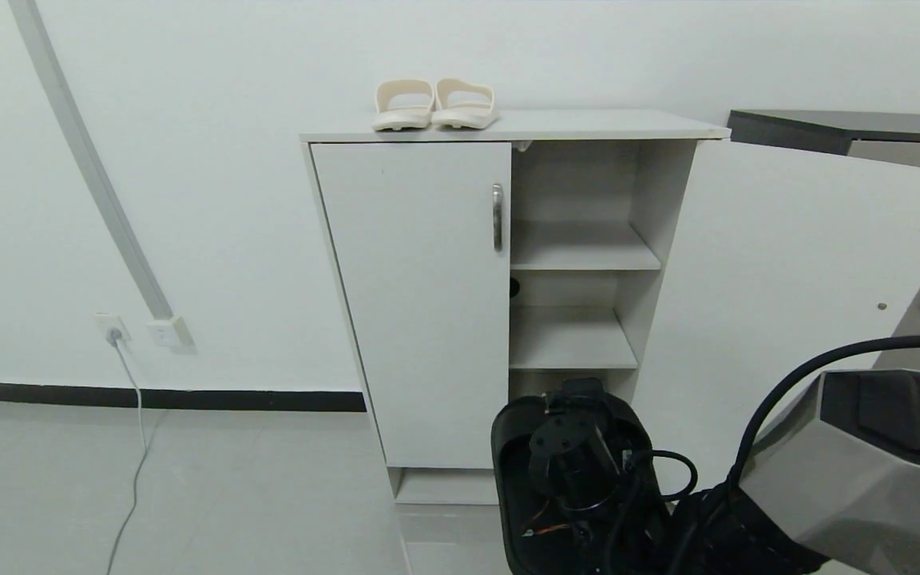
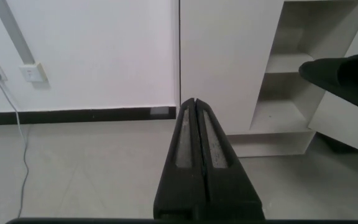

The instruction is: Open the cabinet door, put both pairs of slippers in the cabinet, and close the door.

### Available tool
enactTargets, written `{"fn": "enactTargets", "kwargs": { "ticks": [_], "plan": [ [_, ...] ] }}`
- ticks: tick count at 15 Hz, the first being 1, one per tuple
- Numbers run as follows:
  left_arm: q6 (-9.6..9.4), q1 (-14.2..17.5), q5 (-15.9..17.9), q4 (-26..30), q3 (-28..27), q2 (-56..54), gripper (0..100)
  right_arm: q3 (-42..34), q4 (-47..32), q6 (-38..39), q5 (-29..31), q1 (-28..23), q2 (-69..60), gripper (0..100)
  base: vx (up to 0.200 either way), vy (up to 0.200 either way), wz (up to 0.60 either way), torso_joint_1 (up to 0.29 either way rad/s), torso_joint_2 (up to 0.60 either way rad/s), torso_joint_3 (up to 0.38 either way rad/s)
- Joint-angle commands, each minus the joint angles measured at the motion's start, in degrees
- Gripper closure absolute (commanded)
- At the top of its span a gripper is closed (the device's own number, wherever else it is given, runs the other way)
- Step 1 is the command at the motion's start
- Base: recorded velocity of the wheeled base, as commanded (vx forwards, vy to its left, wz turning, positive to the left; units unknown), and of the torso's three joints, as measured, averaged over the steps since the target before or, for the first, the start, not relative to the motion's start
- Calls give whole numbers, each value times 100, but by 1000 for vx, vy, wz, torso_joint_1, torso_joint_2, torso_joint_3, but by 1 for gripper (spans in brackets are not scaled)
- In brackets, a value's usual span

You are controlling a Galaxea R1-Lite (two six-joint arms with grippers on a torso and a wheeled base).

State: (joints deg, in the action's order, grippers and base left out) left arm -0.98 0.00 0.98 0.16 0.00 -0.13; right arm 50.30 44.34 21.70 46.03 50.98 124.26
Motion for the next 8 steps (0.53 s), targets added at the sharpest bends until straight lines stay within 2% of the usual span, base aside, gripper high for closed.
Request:
{"fn": "enactTargets", "kwargs": {
  "ticks": [1,2,8],
  "plan": [
    [1,0,-1,-7,0,13,100,6,-4,1,2,0,90,100,0,-200,0,12,2,-2],
    [10,0,-1,-7,0,13,100,6,5,1,2,-9,107,100,0,-200,0,-2,2,-2],
    [1,0,-1,-7,0,13,100,68,75,1,-6,-62,266,100,0,0,0,0,0,0]
  ]
}}
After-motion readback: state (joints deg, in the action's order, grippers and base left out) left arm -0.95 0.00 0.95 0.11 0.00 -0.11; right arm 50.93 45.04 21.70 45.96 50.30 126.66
